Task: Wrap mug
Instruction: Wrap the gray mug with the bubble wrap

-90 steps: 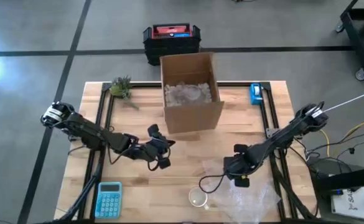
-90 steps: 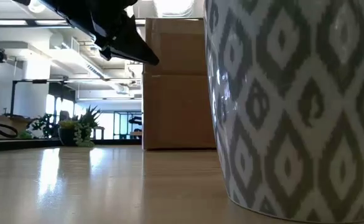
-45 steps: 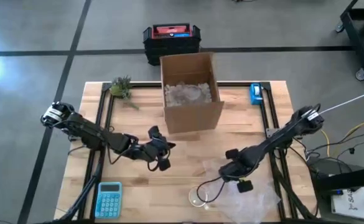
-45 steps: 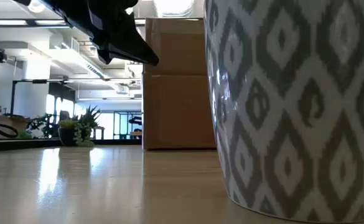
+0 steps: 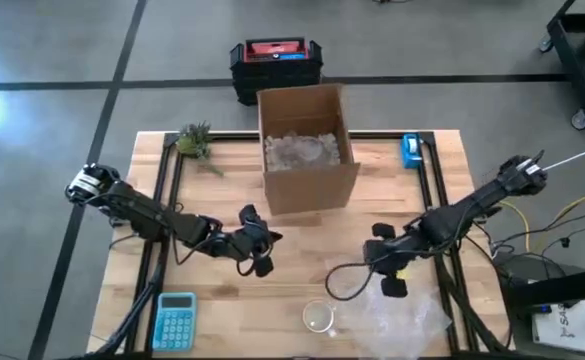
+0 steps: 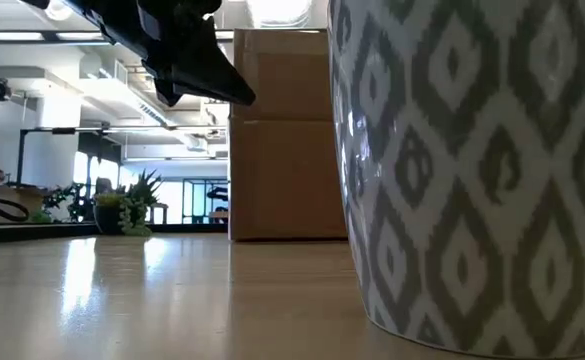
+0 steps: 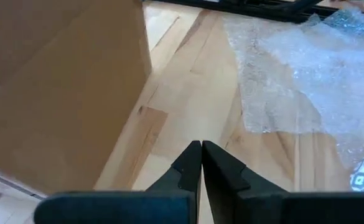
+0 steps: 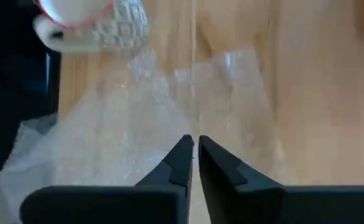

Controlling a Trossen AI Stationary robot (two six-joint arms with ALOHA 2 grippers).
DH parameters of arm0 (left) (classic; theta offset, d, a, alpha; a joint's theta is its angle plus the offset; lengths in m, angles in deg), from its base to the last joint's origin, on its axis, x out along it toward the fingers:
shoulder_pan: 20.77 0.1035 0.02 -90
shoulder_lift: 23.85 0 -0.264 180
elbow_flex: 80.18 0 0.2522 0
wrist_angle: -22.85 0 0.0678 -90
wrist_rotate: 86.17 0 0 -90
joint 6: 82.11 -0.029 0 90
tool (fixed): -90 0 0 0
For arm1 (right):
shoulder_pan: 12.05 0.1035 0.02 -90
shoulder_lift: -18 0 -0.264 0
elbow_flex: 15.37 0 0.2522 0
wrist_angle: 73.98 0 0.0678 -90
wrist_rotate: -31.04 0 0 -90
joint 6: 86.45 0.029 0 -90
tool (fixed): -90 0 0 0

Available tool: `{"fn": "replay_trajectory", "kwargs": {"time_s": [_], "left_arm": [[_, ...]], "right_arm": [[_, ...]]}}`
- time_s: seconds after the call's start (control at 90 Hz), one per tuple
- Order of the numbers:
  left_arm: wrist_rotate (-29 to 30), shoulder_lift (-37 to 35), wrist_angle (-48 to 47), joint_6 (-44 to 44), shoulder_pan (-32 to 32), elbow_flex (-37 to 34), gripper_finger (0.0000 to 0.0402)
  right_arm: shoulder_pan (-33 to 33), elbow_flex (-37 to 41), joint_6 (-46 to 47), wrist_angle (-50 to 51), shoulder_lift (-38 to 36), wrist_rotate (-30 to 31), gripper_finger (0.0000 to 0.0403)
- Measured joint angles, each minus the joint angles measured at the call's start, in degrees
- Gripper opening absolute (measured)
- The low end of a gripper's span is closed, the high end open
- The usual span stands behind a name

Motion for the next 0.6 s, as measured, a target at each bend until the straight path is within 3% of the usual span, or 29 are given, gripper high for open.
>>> {"fn": "replay_trajectory", "kwargs": {"time_s": [0.333, 0.489, 0.6], "left_arm": [[0.0, 0.0, 0.0, 0.6, -0.1, 0.0, 0.0], [0.0, 0.0, 0.0, 0.6, -0.1, 0.0, 0.0], [0.0, 0.0, 0.0, 0.6, -0.1, 0.0, 0.0]], "right_arm": [[0.5, 5.1, 1.5, -2.7, 8.6, -0.9, 0.0194], [0.3, 5.1, 0.2, -5.0, 14.6, -5.6, 0.0239], [0.3, 4.8, -2.9, -4.9, 19.2, -6.7, 0.025]]}}
